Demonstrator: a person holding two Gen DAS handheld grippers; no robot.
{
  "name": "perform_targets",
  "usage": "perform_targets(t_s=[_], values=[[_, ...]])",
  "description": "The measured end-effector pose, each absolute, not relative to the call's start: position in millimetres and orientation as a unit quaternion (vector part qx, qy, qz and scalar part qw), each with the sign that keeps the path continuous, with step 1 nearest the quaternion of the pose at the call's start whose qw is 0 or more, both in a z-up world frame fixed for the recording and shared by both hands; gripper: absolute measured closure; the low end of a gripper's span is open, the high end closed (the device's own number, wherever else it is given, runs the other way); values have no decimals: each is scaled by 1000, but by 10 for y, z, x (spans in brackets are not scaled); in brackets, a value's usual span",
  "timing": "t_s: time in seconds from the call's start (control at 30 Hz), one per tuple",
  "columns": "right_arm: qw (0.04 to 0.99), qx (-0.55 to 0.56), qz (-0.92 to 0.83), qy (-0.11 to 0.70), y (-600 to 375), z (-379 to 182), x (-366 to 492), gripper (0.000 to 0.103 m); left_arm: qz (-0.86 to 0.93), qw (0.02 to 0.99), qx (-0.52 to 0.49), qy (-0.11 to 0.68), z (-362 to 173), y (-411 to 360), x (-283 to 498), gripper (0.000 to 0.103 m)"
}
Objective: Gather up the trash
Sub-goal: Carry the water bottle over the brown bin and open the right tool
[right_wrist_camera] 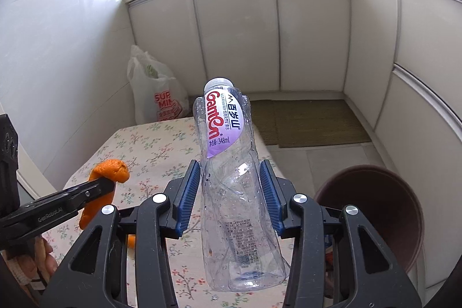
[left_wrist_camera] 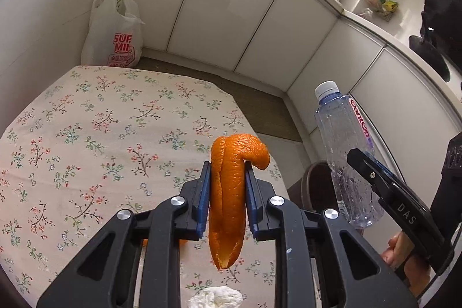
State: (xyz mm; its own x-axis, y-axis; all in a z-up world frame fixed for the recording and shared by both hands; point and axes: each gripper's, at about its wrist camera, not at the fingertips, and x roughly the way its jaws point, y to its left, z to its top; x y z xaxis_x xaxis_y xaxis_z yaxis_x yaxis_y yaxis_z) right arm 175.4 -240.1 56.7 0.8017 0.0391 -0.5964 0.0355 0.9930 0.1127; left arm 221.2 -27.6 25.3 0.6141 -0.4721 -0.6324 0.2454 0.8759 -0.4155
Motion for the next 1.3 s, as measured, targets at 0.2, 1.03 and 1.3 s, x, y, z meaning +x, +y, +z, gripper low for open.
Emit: perform_targets(t_s=[0.2,1.03,1.3], values=[[953,70,-33,294,-2722,700,1543,62,-230,881,-148,385,374,-552,2099,81],[927,130,-201,288,-4104,430,1247,62,-327,835,-155,414,305,-1989,1818,81],[902,181,-211,331,-4462,117,1402,62,-334,825,-145,432,177,-2358,1867,81]])
